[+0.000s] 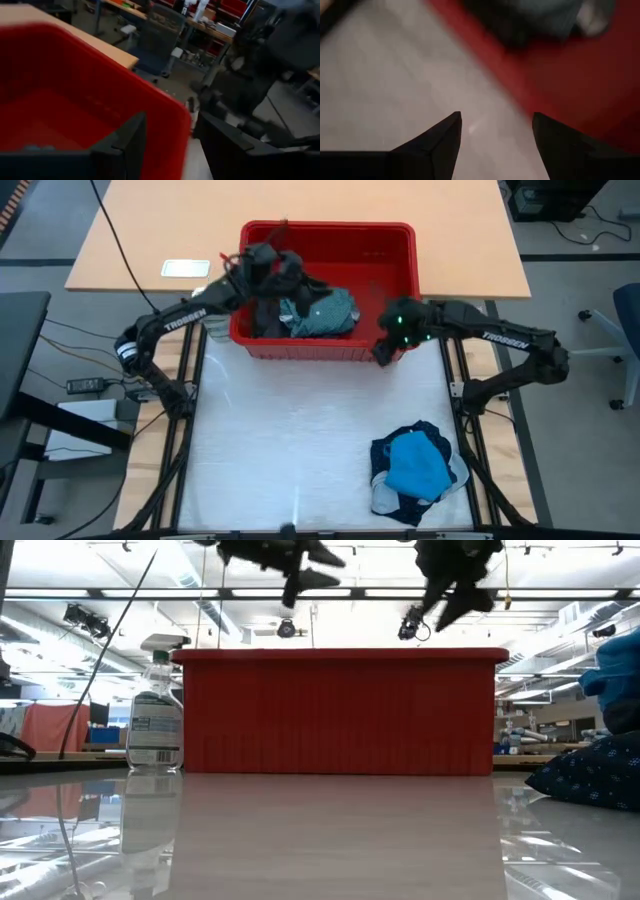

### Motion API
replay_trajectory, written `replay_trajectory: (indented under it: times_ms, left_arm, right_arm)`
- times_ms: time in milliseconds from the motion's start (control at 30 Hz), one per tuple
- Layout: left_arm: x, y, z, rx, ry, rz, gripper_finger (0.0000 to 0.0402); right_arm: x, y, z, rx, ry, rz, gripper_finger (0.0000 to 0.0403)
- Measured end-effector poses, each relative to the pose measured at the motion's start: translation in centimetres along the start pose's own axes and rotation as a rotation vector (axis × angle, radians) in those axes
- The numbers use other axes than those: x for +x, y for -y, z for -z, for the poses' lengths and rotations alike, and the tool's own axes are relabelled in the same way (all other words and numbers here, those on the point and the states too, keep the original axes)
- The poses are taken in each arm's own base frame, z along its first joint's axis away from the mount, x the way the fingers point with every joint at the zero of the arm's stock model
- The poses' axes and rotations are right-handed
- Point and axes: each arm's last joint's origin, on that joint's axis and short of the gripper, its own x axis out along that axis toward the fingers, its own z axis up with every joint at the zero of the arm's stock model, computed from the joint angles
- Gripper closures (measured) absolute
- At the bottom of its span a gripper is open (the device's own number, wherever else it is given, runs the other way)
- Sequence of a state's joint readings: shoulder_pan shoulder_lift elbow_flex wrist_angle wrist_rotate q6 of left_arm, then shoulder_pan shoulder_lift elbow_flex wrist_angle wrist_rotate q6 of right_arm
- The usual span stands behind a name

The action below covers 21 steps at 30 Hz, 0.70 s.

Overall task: Fold Laundry from Bin
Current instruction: Put the stacked clothes into the red organizer bin

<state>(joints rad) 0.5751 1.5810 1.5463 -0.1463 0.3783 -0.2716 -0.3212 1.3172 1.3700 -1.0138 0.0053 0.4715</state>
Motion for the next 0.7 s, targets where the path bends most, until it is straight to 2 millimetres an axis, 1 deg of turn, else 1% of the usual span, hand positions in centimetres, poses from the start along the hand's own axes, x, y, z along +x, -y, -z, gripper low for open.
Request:
replay_trajectory:
  times_ms: [167, 267, 367, 467, 600, 700]
  left_arm:
    - [1.5, 4.7, 1.5, -0.085, -0.028, 0.035, 0.0221]
    - [2.1, 7.7, 3.0, -0.117, -0.09, 0.022, 0.0221]
    - [2.3, 10.6, 5.3, -0.159, -0.183, -0.083, 0.0221]
    - [2.2, 13.7, 7.8, -0.176, -0.292, -0.14, 0.0221]
    - [2.1, 17.9, 11.3, -0.223, -0.434, -0.125, 0.0221]
    - [2.5, 20.5, 13.9, -0.292, -0.512, -0.114, 0.0221]
  right_arm:
    - [0.3, -1.1, 3.8, -0.062, -0.171, -0.072, 0.0156]
    - [0.2, -1.8, 6.2, -0.097, -0.277, -0.147, 0.0161]
    - [0.4, -2.5, 9.1, -0.121, -0.409, -0.162, 0.0168]
    - [0.5, -3.6, 12.1, -0.149, -0.538, -0.185, 0.0173]
    - [0.0, -5.7, 16.0, -0.206, -0.658, -0.23, 0.0177]
    - [-0.6, -7.2, 18.6, -0.234, -0.698, -0.266, 0.0178]
